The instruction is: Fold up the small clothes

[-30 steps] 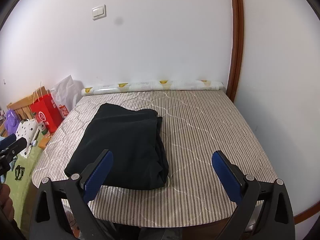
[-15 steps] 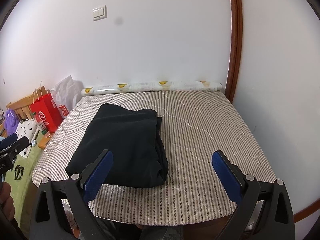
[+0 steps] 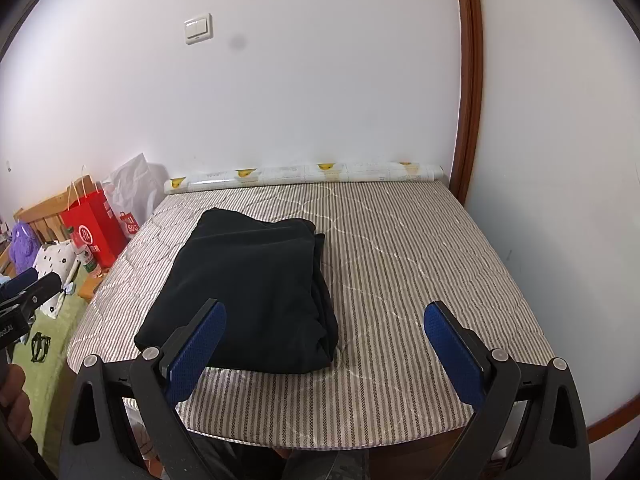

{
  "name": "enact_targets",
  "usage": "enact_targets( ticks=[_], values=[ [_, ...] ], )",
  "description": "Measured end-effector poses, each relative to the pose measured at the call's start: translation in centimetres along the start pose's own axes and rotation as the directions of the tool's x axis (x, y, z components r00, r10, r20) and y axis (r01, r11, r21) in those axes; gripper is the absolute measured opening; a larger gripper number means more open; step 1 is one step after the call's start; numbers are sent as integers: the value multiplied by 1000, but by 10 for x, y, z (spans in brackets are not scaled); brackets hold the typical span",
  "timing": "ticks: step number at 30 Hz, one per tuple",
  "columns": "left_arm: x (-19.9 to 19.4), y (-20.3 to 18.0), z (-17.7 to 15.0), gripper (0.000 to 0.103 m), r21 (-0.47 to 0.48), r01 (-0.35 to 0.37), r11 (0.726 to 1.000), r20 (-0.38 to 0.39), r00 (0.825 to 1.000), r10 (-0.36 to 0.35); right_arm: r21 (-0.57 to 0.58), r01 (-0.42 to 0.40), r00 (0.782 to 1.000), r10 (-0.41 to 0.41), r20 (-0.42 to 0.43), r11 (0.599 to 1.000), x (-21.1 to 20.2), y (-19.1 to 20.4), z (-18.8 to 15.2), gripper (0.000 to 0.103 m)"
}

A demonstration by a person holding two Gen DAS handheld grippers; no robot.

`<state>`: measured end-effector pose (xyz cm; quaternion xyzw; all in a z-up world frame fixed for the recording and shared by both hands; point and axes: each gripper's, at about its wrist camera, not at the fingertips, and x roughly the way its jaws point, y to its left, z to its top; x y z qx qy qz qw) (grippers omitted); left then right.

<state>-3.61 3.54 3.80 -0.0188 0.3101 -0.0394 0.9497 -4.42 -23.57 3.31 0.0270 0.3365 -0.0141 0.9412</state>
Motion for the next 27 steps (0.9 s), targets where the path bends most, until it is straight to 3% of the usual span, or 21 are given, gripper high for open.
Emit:
enact_targets(
  ticks=[27],
  values=[
    [-1,-4,-17,87,29,-9,1000,-47,999,11,-13,-16,1000,16,-27,1000,1,-2,-10,98]
  ],
)
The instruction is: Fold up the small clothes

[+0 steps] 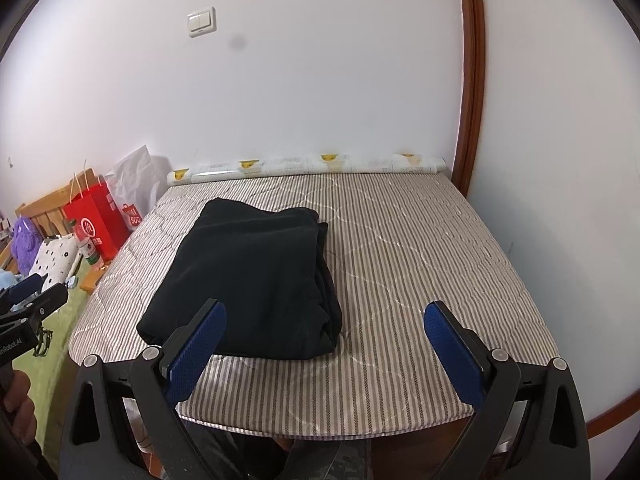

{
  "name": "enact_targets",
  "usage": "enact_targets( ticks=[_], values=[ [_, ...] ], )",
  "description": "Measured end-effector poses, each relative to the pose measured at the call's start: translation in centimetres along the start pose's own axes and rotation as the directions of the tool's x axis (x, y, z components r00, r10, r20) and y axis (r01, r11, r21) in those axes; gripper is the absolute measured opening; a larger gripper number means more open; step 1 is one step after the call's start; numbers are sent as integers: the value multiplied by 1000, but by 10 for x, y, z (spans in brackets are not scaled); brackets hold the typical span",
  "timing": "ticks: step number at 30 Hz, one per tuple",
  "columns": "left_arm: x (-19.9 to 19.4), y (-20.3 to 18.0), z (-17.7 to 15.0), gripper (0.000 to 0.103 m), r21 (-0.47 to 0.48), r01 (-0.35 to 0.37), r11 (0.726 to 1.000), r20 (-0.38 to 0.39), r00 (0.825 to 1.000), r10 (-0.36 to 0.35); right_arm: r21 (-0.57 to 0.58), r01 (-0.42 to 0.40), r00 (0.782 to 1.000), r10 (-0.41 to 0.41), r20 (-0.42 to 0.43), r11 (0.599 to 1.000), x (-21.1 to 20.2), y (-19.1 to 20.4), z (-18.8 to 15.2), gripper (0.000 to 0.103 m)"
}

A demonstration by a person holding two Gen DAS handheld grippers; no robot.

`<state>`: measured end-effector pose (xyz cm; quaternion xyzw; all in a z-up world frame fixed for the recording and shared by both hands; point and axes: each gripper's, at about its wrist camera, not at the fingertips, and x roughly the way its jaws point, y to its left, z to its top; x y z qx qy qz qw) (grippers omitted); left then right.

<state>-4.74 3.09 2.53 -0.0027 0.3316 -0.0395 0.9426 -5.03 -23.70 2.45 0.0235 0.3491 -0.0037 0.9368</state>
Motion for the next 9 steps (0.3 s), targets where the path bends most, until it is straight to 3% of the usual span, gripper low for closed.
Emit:
enact_targets(
  ticks=[9],
  values=[
    [0,0,-5,87,-8,0,1000,-17,1000,0,-9,-4,1000,4,-16,1000,0,-2,-11,98]
  ],
)
